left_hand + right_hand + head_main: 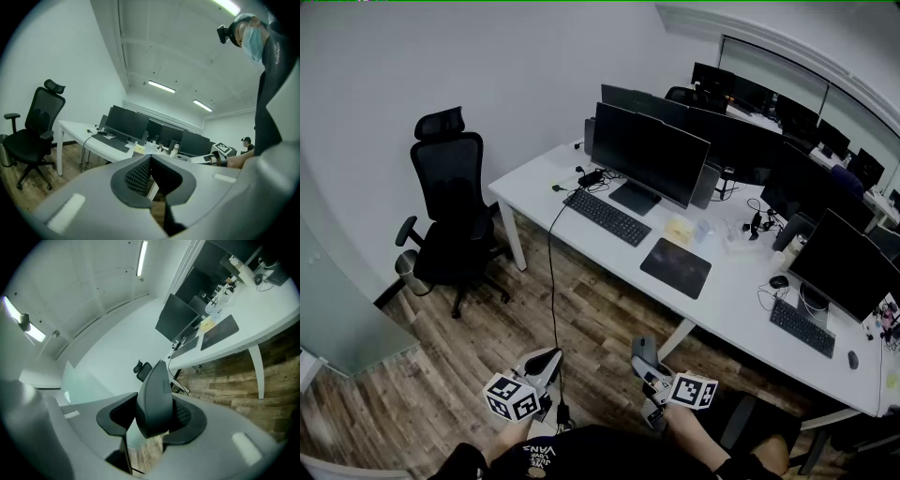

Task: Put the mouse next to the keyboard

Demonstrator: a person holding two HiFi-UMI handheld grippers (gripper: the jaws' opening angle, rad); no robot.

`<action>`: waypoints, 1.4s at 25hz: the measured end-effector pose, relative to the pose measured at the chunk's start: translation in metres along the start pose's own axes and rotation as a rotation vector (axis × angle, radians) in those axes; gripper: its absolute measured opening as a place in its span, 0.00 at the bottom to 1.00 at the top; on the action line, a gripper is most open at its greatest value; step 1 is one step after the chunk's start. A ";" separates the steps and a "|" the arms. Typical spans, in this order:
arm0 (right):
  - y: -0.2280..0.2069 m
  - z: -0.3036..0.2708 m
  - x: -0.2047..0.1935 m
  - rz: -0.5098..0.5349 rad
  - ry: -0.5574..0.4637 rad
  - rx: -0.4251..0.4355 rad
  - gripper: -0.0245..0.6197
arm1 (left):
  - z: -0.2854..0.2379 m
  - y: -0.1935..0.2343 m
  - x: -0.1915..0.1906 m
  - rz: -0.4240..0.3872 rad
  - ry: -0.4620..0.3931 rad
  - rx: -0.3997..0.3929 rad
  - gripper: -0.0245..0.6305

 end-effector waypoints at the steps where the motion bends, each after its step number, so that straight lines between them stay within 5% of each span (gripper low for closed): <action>1: 0.000 -0.002 -0.001 0.000 -0.007 -0.003 0.32 | 0.000 0.001 -0.002 0.000 -0.001 -0.004 0.04; 15: 0.020 -0.051 -0.007 -0.029 -0.160 -0.017 0.32 | 0.013 0.054 -0.001 -0.021 0.013 -0.099 0.04; 22: 0.015 -0.065 -0.017 -0.068 -0.179 -0.061 0.32 | 0.017 0.092 -0.012 0.027 0.039 -0.083 0.04; 35: -0.042 -0.088 0.056 -0.106 -0.157 -0.056 0.32 | -0.071 0.115 0.004 0.048 0.045 -0.055 0.04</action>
Point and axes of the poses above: the fingertips, and each gripper's own axes: z backward along the fingers, y to its left, x out of its top, the point moved 2 cm from there along z, backward along the fingers, and after that the axes turned 7 degrees about y, right-handed, at the moved point
